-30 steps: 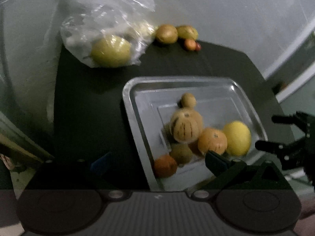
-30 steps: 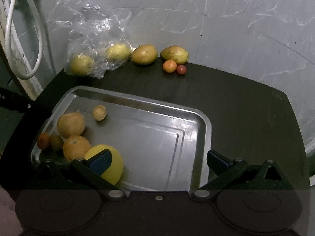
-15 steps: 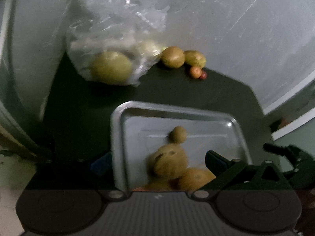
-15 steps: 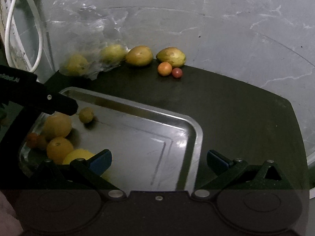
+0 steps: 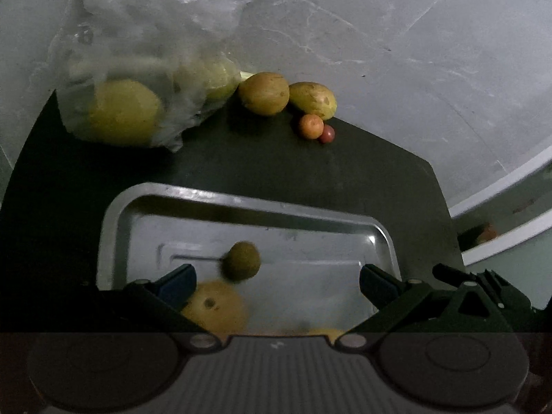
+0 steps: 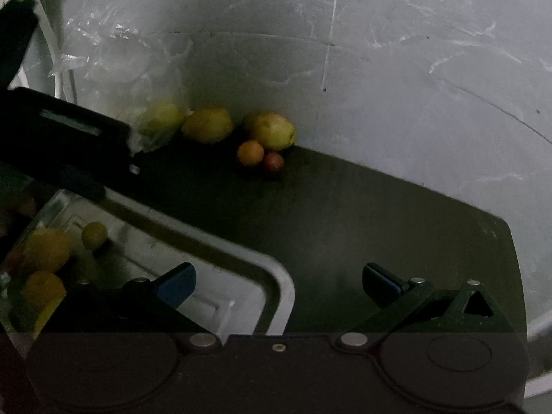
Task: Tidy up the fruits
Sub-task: 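Grasp the red cherry tomato with the right gripper while the left grasps a small orange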
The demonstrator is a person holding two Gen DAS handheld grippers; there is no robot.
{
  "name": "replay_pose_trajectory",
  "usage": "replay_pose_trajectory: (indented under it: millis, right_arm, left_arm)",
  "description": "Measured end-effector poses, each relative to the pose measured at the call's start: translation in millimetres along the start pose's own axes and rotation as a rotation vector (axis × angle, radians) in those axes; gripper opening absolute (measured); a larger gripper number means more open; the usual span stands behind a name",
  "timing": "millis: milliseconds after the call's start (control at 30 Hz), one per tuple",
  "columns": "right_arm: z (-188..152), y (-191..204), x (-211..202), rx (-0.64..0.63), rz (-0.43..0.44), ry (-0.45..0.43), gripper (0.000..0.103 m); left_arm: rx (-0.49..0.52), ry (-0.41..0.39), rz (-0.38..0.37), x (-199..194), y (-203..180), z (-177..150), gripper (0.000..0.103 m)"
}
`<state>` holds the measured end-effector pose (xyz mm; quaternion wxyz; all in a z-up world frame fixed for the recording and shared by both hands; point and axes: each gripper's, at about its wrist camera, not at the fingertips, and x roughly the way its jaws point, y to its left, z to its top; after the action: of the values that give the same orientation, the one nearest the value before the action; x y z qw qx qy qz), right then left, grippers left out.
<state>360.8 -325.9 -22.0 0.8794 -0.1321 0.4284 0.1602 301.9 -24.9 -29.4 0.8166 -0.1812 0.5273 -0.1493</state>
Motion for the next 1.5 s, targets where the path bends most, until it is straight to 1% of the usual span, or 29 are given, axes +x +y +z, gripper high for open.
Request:
replay_pose_trajectory:
  millis: [133, 300, 400, 500, 633, 733, 867, 933, 1100, 1233, 1300, 1367, 1400, 1500]
  right_arm:
    - [11, -9, 16, -0.040, 0.026, -0.011, 0.102]
    - [19, -16, 35, -0.138, 0.022, -0.030, 0.102]
    - [23, -21, 46, -0.175, 0.030, -0.035, 0.102]
    - [30, -27, 58, -0.173, 0.060, -0.044, 0.102]
    - [38, -32, 75, -0.173, 0.083, -0.051, 0.102]
    - [46, -36, 84, -0.169, 0.109, -0.063, 0.101]
    - [56, -36, 98, -0.166, 0.124, -0.065, 0.095]
    - [61, -36, 103, -0.162, 0.134, -0.080, 0.094]
    - [66, -29, 109, -0.193, 0.156, -0.111, 0.084]
    - [68, -28, 112, -0.199, 0.173, -0.121, 0.074]
    - [67, -27, 113, -0.199, 0.173, -0.123, 0.070]
    - [66, -28, 114, -0.197, 0.170, -0.125, 0.062]
    - [66, -28, 115, -0.196, 0.168, -0.125, 0.061]
    - [65, -27, 117, -0.192, 0.167, -0.123, 0.056]
  left_arm:
    - [-0.006, -0.016, 0.030, 10, -15, 11, 0.102]
    - [-0.043, -0.037, 0.075, 28, -31, 26, 0.102]
    - [-0.063, -0.028, 0.130, 48, -43, 40, 0.102]
    - [-0.070, -0.033, 0.133, 63, -51, 50, 0.102]
    - [-0.090, -0.048, 0.156, 83, -59, 61, 0.102]
    - [-0.133, -0.077, 0.176, 93, -62, 70, 0.102]
    - [-0.207, -0.128, 0.201, 104, -64, 80, 0.102]
    - [-0.229, -0.141, 0.205, 110, -65, 84, 0.102]
    - [-0.274, -0.158, 0.231, 124, -67, 90, 0.102]
    - [-0.278, -0.180, 0.240, 132, -67, 91, 0.102]
    - [-0.286, -0.201, 0.218, 135, -65, 91, 0.102]
    - [-0.282, -0.217, 0.210, 137, -65, 90, 0.102]
    - [-0.279, -0.222, 0.206, 136, -65, 90, 0.101]
    - [-0.272, -0.236, 0.198, 138, -66, 91, 0.096]
